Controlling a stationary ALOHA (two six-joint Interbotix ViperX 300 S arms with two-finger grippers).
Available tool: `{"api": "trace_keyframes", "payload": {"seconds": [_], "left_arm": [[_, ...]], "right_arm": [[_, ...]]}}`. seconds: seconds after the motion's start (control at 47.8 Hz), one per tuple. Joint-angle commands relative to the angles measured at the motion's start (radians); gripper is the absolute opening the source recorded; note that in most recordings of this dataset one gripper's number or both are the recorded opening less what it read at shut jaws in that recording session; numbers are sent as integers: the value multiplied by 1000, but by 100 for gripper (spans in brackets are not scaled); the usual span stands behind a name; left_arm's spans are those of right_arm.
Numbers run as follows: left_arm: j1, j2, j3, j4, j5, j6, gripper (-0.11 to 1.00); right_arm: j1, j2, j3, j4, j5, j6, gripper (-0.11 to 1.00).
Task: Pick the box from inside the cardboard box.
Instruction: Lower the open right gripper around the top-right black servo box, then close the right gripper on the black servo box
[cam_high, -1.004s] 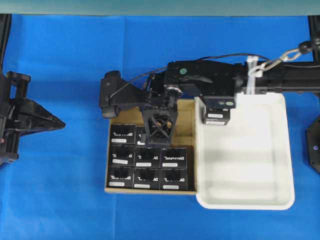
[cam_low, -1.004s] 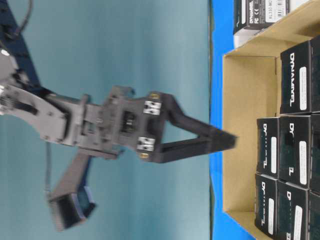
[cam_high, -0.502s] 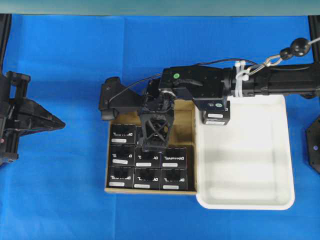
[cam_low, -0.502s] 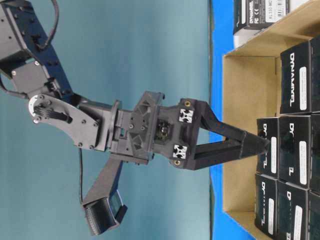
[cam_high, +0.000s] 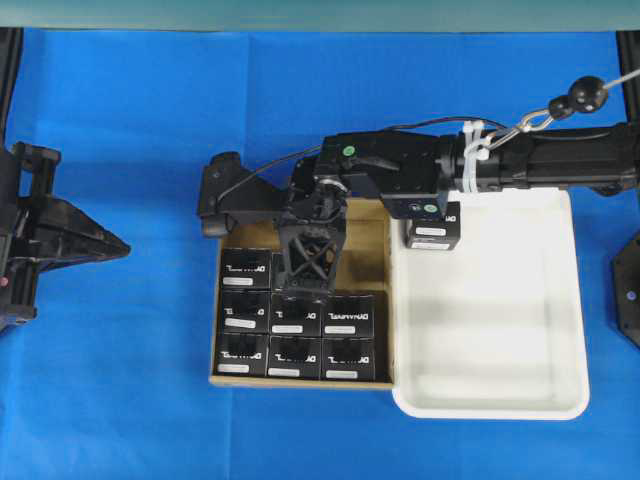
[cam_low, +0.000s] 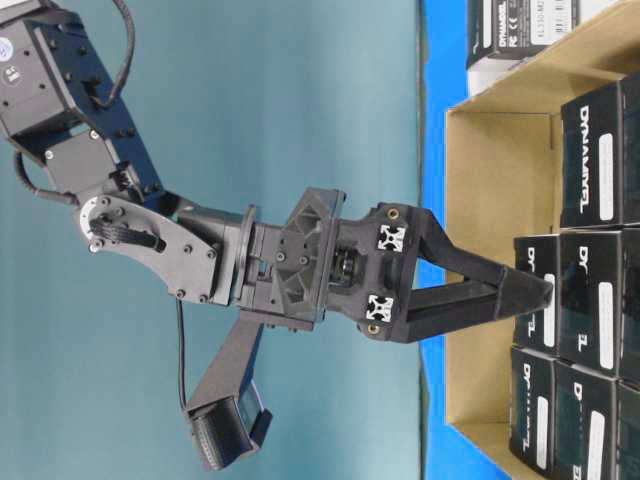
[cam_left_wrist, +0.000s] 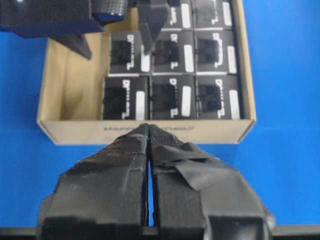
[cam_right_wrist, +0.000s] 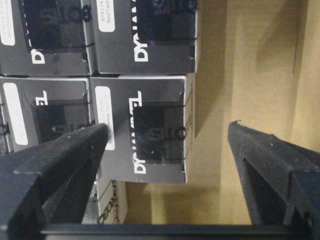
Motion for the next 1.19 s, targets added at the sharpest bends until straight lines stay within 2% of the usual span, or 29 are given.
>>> {"api": "trace_keyframes", "payload": {"seconds": [0.0,0.356,0.565,0.9,1.172], "left_arm": [[2,3,-20,2,-8,0,-1],[3,6,-20,2,-8,0,-1],[3,6,-20,2,-9,0,-1],[2,6,-21,2,-9,-2,-1],[-8,3,-20,2,-8,-3,-1]], "right_arm": [[3,9,-2,3,-9,-3,98],[-43,12,2,-11,-20,-6,98],[-64,12,0,-21,2,-51,98],[-54,3,-20,0,12,-57,98],[-23,3,-89,3,107,-61,98]]}}
